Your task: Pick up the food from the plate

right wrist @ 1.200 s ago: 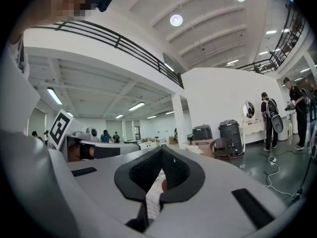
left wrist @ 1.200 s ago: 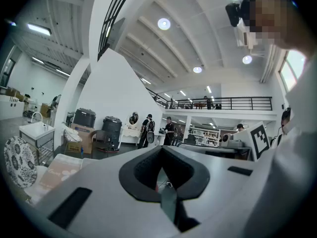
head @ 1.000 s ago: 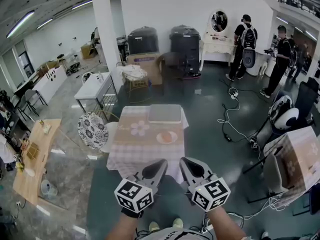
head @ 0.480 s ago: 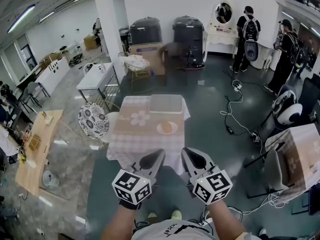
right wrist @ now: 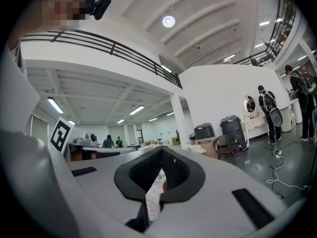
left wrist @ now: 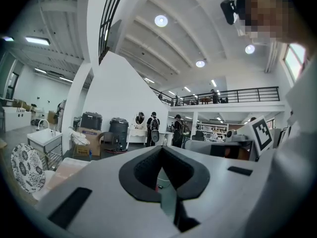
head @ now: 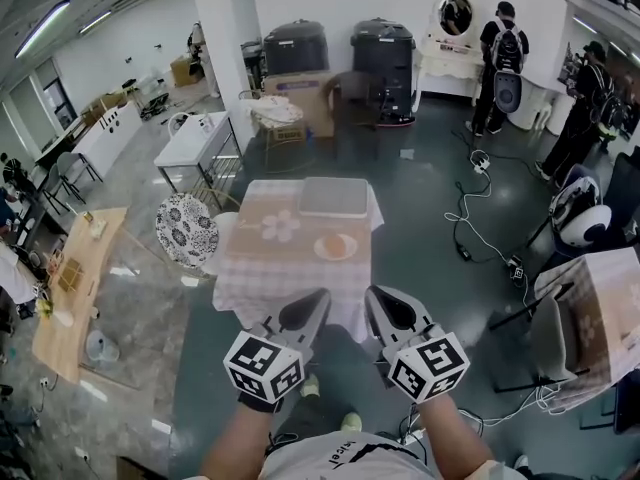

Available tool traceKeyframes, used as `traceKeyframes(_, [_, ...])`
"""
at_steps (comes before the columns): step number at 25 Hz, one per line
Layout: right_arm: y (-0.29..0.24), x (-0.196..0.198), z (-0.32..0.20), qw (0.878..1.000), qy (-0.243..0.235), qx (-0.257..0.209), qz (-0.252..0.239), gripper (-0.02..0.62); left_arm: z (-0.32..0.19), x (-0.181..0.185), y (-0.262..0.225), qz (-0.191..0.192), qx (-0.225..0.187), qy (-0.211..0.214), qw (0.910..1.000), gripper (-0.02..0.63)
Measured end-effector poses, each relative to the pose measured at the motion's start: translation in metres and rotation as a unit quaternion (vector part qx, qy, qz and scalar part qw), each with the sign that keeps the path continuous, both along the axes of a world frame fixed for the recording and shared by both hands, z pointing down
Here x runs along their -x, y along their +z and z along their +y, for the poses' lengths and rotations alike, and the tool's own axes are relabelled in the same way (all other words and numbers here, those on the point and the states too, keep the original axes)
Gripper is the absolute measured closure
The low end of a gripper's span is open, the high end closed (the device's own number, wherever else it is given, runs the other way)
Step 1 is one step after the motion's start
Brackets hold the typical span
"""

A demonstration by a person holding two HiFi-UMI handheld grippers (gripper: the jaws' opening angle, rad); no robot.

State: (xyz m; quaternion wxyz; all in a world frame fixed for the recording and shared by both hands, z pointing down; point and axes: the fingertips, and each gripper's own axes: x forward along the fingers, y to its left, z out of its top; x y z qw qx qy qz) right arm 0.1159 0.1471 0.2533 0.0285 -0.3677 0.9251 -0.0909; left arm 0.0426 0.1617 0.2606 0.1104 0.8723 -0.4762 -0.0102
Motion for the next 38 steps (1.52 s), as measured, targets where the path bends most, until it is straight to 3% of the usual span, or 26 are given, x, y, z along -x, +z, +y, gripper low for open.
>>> traceKeyframes(10, [0.014, 0.013, -0.062, 1.000, 0.027, 0.010, 0.009, 0.583, -0.066, 0.009, 0.021, -0.005, 0.007, 0.029, 0.9995, 0.601])
traceKeyframes(26, [0.053, 0.082, -0.190, 0.993, 0.101, 0.044, 0.031, 0.583, -0.200, 0.069, 0.083, -0.035, 0.030, 0.099, 0.9940, 0.601])
traceKeyframes(38, [0.091, 0.091, -0.253, 0.989, 0.126, 0.074, 0.024, 0.583, -0.261, 0.067, 0.137, -0.053, 0.041, 0.128, 0.9895, 0.601])
